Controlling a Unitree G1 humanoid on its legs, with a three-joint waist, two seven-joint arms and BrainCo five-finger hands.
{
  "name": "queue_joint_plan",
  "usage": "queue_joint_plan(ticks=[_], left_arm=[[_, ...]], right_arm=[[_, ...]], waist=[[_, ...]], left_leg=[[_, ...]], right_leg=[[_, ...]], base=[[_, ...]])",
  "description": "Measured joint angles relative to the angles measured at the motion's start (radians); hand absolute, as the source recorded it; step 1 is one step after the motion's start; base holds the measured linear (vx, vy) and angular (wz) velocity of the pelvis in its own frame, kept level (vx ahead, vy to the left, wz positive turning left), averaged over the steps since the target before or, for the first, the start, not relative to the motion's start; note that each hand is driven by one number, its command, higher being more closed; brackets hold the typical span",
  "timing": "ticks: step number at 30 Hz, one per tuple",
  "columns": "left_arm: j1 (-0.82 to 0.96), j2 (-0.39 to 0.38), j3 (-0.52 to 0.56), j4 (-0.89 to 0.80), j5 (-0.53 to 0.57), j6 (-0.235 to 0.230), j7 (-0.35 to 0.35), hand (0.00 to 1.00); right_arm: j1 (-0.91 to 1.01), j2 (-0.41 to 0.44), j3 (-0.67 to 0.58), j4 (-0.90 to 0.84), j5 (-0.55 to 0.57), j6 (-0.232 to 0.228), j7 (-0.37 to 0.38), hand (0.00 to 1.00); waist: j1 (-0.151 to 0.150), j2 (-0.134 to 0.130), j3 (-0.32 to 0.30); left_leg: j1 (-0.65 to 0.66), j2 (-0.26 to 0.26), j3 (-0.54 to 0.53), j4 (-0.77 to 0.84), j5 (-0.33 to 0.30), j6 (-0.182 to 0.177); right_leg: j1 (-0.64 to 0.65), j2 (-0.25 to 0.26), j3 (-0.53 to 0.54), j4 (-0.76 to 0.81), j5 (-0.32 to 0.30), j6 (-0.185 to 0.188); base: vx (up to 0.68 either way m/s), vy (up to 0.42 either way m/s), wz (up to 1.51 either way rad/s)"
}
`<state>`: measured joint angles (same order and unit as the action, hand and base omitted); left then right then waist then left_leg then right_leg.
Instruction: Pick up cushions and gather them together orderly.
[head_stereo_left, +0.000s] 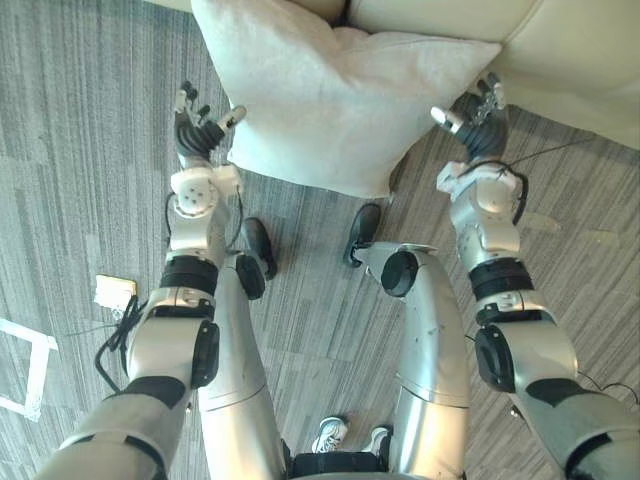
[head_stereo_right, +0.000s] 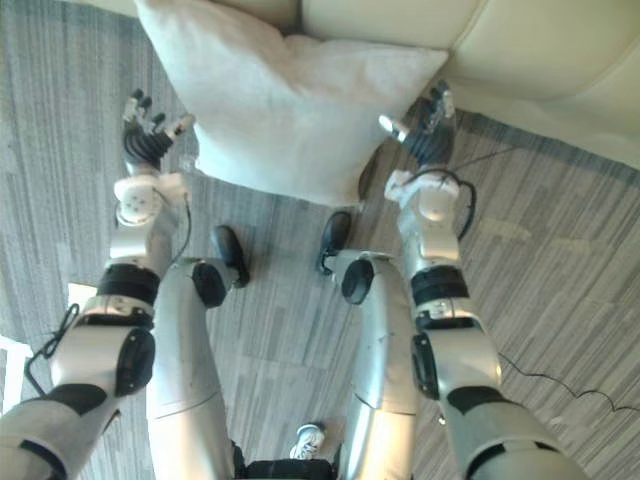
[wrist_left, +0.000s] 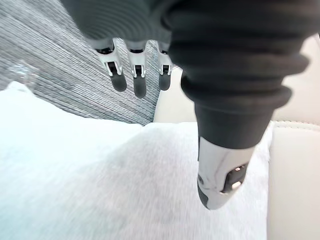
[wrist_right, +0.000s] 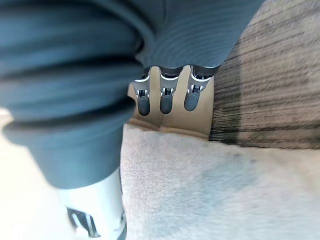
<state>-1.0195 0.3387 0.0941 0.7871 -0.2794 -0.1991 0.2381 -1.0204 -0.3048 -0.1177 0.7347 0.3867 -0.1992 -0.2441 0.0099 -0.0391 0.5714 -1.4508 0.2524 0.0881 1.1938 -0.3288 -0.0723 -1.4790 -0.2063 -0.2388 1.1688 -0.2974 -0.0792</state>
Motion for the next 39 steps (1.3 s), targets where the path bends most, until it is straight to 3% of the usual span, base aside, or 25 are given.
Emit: queue_joint_plan(ticks=[6,10,13,14,20,27,32,36,39], left_arm=[[-0.027,0.018,-0.065,-0.022,-0.018,-0.010,0.004,0.00],[-0.078,-0.022,-0.143,-0.052,0.001,-0.011,0.005,0.00],[-0.114,-0.060,-0.163,-0.052,0.015,-0.007,0.049,0.00],[-0.119,-0.069,-0.166,-0.052,0.023,-0.007,0.060,1.00],[-0.153,-0.088,-0.170,-0.052,0.020,0.000,0.117,1.00],[-0.116,-0.090,-0.168,-0.142,-0.056,0.004,0.175,1.00],[0.093,-0.152,-0.191,-0.290,-0.057,-0.008,0.200,1.00],[0.266,-0.210,-0.269,-0.445,-0.053,-0.076,0.201,1.00],[0.378,-0.250,-0.324,-0.543,-0.045,-0.082,0.206,1.00]], right_arm=[[-0.047,-0.008,0.025,0.031,0.096,-0.001,0.007,0.00],[-0.096,0.021,0.054,0.031,0.121,-0.002,0.002,0.00],[-0.118,0.036,0.055,0.031,0.126,-0.006,-0.009,0.00],[-0.125,0.037,0.055,0.031,0.126,-0.006,-0.010,1.00],[-0.147,0.045,0.055,0.031,0.176,-0.006,-0.040,1.00],[-0.147,0.077,0.064,0.024,0.222,-0.006,-0.067,1.00],[0.078,0.150,0.069,-0.205,0.200,-0.015,-0.095,1.00],[0.294,0.171,0.081,-0.442,0.116,-0.084,-0.120,1.00],[0.439,0.190,0.081,-0.590,0.071,-0.116,-0.125,1.00]], waist=[[0.015,0.002,0.002],[0.015,0.002,0.002],[0.014,0.002,0.002],[0.012,0.003,0.002],[0.011,0.003,0.002],[0.002,0.003,0.002],[0.001,0.002,-0.006],[-0.001,0.002,-0.067],[-0.010,0.001,-0.108]], left_leg=[[-0.050,-0.002,0.007,-0.002,0.002,0.003],[-0.052,-0.008,0.010,-0.003,0.003,0.003],[-0.065,-0.009,0.010,-0.007,0.007,0.007],[-0.072,-0.008,0.006,-0.009,0.010,0.007],[-0.085,-0.013,-0.001,-0.019,0.022,0.002],[-0.068,-0.018,0.000,0.001,0.023,0.002],[0.173,-0.016,0.011,-0.061,0.020,0.004],[0.390,-0.022,0.043,-0.203,0.028,-0.001],[0.549,-0.036,0.067,-0.300,0.044,0.005]], right_leg=[[-0.047,-0.005,0.001,-0.010,0.017,-0.014],[-0.049,-0.013,0.002,-0.007,0.017,-0.014],[-0.060,-0.014,0.000,-0.011,0.018,-0.016],[-0.063,-0.014,-0.006,-0.016,0.018,-0.016],[-0.073,-0.015,-0.013,-0.022,0.025,-0.025],[-0.056,-0.019,-0.006,-0.006,0.028,-0.027],[0.178,-0.004,-0.005,-0.068,0.029,-0.018],[0.384,0.011,-0.008,-0.203,0.040,0.027],[0.536,0.007,-0.021,-0.288,0.050,0.039]], base=[[-0.01,0.024,0.00],[0.00,0.011,0.03],[-0.04,0.011,0.01],[-0.04,0.005,0.01],[-0.02,0.001,0.03],[0.00,0.000,0.00],[-0.05,-0.010,-0.04],[-0.07,-0.009,-0.04],[0.01,-0.002,0.00]])
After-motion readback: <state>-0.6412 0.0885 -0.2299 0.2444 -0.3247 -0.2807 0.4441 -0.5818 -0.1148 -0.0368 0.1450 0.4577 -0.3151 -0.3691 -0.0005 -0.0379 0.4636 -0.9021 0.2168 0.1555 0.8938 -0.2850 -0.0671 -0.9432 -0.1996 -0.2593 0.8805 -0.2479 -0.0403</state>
